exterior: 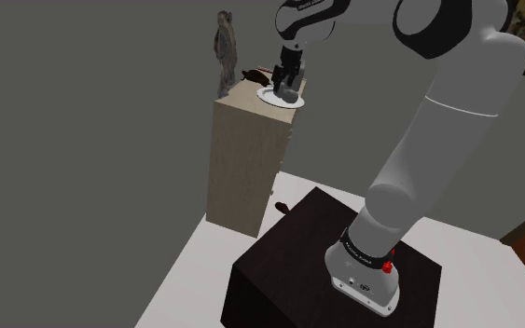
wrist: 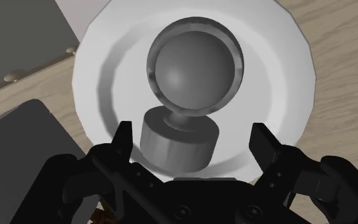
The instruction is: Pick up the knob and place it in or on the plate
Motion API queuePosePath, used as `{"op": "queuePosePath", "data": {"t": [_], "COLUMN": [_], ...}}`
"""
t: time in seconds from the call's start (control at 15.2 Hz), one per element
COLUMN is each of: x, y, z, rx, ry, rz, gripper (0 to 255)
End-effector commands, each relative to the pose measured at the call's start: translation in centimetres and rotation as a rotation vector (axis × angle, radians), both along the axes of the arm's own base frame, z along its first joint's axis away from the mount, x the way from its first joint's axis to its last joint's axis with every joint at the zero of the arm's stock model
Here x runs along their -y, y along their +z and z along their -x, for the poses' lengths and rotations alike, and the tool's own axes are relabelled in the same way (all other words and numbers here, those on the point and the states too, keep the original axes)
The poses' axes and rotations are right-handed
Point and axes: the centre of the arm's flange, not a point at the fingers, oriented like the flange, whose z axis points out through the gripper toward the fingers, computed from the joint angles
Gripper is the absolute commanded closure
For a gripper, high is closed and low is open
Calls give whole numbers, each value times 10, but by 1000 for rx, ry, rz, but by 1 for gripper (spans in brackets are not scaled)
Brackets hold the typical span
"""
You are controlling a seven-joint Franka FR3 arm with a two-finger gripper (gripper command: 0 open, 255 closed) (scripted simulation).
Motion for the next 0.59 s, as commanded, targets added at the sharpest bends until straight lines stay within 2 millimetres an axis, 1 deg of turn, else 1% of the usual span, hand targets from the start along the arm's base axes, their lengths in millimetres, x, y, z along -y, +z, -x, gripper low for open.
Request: {"op": "queuePosePath", "data": {"t": [0.0, 0.13, 0.53], "x": [0, -3, -3], "y": [20, 43, 43], "z": [1, 3, 3], "rx": [0, 0, 0], "ry": [0, 0, 0], "rz": [0, 0, 0], "gripper": [0, 0, 0]}}
